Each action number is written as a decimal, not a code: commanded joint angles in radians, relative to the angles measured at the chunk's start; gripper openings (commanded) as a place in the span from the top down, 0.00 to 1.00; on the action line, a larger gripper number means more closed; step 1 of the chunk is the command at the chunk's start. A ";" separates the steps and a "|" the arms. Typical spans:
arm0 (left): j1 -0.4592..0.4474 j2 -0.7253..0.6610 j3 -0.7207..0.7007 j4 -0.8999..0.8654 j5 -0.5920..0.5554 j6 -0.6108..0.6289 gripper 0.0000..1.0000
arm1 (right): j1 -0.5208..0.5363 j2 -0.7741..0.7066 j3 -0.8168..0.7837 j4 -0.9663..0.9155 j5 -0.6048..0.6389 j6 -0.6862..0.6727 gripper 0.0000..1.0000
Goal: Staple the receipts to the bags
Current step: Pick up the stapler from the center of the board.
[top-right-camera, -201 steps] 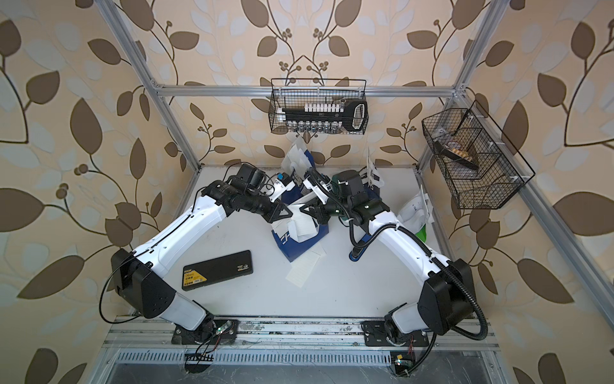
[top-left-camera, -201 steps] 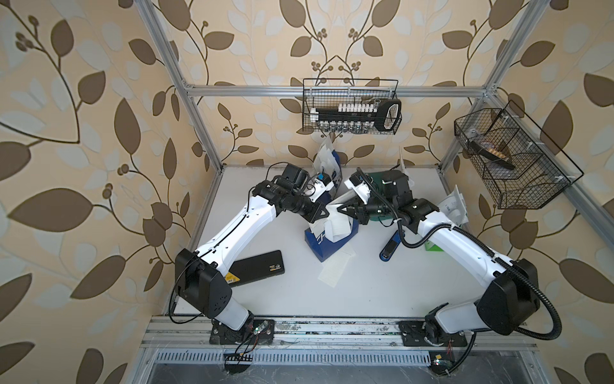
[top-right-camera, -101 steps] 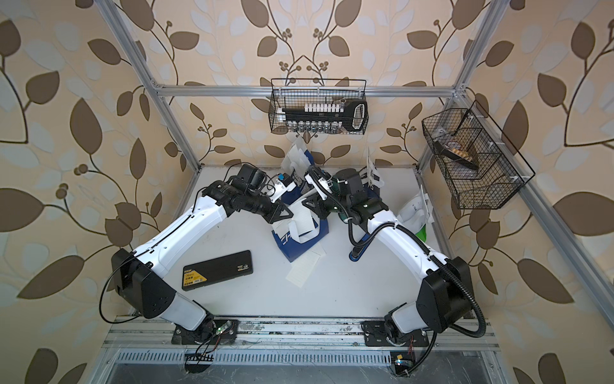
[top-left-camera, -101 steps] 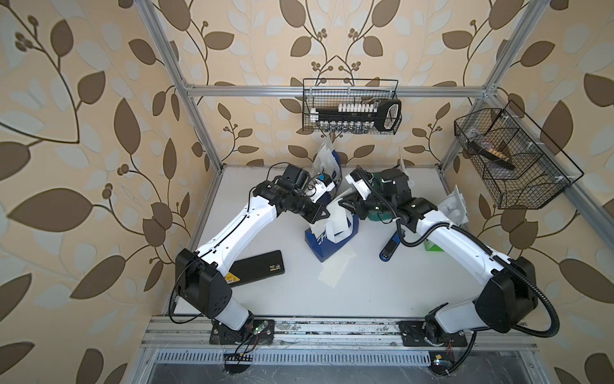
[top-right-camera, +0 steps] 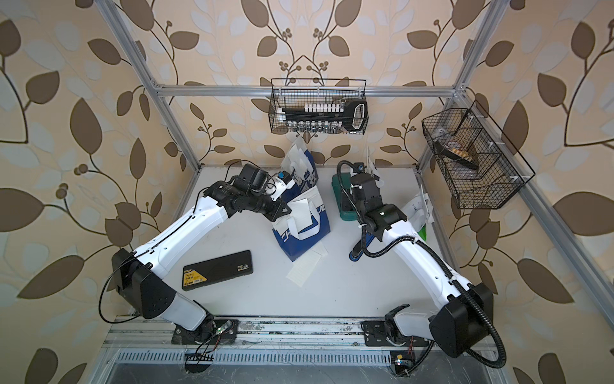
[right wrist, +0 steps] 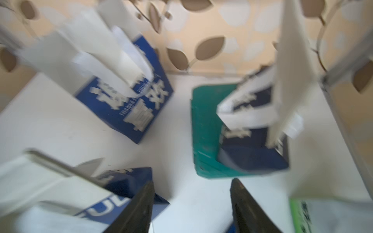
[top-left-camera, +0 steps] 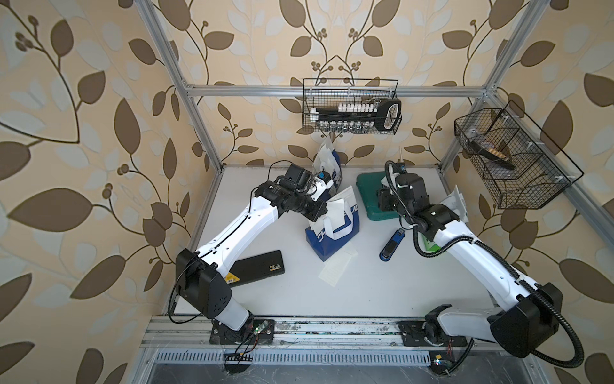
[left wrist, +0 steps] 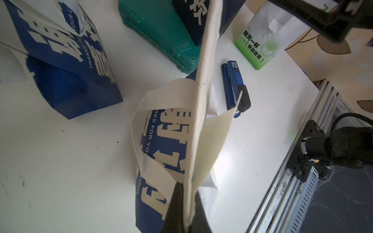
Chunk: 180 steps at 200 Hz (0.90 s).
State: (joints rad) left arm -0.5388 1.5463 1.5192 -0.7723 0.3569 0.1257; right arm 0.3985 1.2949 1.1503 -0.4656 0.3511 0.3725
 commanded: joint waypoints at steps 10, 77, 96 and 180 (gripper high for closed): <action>-0.054 0.019 0.036 -0.001 -0.087 0.039 1.00 | -0.058 0.033 -0.113 -0.287 0.055 0.402 0.35; -0.085 0.023 0.048 -0.020 -0.183 0.074 1.00 | -0.129 0.153 -0.258 -0.130 -0.125 0.563 0.36; -0.087 0.027 0.050 -0.022 -0.201 0.080 1.00 | -0.136 0.209 -0.235 -0.130 -0.127 0.565 0.37; -0.086 0.041 0.050 -0.035 -0.185 0.088 1.00 | -0.160 0.255 -0.224 -0.059 -0.123 0.513 0.98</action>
State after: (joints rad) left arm -0.6159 1.5650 1.5513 -0.7765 0.1730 0.1917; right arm 0.2409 1.5791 0.9024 -0.5278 0.2317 0.9230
